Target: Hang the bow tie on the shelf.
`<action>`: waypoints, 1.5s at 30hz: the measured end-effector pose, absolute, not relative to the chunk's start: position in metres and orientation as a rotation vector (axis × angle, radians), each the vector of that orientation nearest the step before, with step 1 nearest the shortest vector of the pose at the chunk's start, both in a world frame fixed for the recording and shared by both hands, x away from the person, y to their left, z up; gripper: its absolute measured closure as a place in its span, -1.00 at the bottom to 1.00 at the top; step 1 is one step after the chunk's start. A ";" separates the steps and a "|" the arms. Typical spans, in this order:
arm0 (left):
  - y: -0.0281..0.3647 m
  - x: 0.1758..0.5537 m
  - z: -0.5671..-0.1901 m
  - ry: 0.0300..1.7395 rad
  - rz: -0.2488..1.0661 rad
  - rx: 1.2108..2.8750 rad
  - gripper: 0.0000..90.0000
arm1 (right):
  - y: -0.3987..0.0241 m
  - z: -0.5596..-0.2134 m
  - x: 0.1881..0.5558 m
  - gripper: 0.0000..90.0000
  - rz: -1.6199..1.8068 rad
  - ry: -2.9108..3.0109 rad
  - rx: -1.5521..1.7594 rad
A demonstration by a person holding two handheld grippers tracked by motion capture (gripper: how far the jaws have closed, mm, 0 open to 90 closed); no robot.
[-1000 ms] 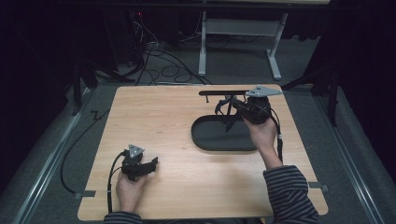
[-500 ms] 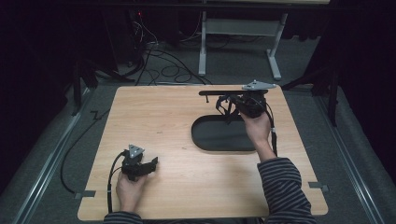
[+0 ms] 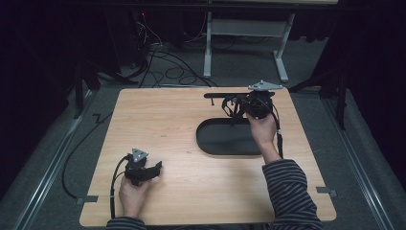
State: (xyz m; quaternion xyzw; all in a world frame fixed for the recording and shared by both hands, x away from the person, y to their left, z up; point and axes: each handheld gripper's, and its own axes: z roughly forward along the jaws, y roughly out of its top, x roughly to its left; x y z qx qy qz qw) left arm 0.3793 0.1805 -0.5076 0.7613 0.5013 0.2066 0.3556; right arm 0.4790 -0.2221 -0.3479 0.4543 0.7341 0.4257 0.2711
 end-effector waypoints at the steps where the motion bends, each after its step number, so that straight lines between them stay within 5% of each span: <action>1: 0.181 0.379 -0.508 1.295 0.533 1.967 -0.34 | -0.222 -0.349 0.480 0.91 1.147 1.982 1.226; 28: 0.181 0.379 -0.507 1.295 0.531 1.969 -0.35 | -0.240 -0.333 0.450 0.32 1.282 1.997 1.176; 45: 0.181 0.379 -0.508 1.294 0.534 1.970 -0.34 | -0.266 -0.338 0.429 0.21 1.320 1.954 1.220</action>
